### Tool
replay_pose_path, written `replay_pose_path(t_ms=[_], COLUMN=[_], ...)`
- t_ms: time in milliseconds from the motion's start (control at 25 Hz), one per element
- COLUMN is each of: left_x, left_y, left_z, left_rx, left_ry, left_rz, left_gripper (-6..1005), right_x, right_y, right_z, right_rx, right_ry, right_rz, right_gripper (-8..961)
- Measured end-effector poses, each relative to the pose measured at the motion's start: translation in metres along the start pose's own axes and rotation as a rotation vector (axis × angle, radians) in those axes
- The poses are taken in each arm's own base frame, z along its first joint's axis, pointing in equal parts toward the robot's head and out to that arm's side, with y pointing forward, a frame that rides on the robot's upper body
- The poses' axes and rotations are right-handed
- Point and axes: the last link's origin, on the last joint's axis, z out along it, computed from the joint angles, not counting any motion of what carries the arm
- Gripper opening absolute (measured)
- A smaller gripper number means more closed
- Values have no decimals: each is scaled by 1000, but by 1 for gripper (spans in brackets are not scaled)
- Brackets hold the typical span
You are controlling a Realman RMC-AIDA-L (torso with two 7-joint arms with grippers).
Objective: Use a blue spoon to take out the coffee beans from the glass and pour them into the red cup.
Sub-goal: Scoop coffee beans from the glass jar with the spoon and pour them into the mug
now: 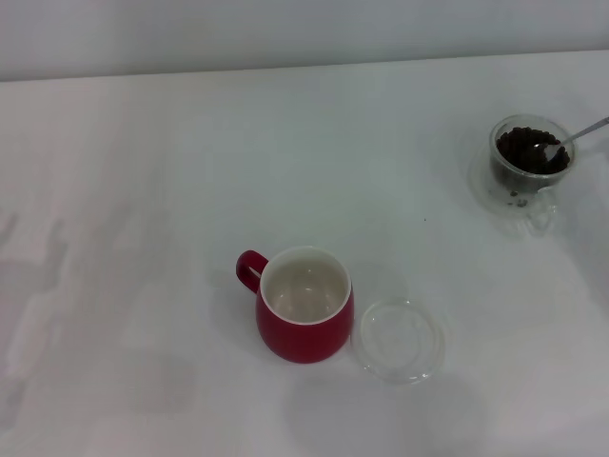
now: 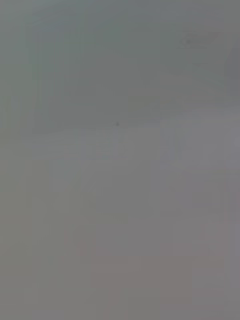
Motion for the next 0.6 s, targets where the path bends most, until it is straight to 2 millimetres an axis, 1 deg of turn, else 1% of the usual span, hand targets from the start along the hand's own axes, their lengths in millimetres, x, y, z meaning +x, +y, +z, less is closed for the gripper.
replay_pose_path(t_ms=[600], left_x=[-1], left_y=[0], left_z=[-2], left_rx=[3], left_ry=[-4], left_rz=[-2], left_gripper=[585], right_x=[-2], right_y=[-4], right_z=[-6], right_rx=[11], right_ry=[-28], right_rz=[93], right_gripper=[144])
